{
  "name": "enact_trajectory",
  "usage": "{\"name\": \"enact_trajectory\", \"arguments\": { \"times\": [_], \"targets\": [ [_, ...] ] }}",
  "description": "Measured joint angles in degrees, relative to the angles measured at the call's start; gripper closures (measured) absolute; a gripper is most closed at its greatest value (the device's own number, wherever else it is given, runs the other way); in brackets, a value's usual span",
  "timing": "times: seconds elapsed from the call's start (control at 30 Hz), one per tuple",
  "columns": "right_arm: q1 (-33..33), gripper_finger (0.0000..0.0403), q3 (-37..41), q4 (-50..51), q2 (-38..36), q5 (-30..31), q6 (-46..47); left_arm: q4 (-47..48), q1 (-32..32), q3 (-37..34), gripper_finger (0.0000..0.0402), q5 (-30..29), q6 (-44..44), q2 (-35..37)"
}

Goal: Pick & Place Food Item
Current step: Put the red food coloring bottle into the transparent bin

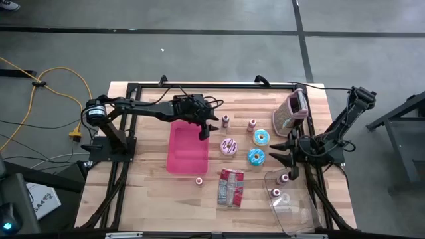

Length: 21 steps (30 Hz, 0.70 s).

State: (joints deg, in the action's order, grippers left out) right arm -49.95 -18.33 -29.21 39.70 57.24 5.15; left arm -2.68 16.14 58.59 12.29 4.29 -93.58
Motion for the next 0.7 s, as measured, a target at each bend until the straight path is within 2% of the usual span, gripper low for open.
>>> {"name": "enact_trajectory", "arguments": {
  "times": [0.13, 0.33, 0.7],
  "targets": [
    [0.13, 0.0282, 0.0, -0.01, 0.0, -3.11, -0.07, 1.35, 1.06, 0.0, 0.0181, -1.91, -0.09, 0.0],
    [0.9, 0.0282, 0.02, -0.04, 0.0, -3.79, 0.83, 1.14, 2.31, -0.11, 0.0181, -2.03, -0.57, 0.0],
    [0.98, 0.0283, 0.07, -0.41, -0.02, -5.23, 1.09, -4.86, 2.65, -0.15, 0.0181, -1.9, 3.88, -6.75]
  ]
}}
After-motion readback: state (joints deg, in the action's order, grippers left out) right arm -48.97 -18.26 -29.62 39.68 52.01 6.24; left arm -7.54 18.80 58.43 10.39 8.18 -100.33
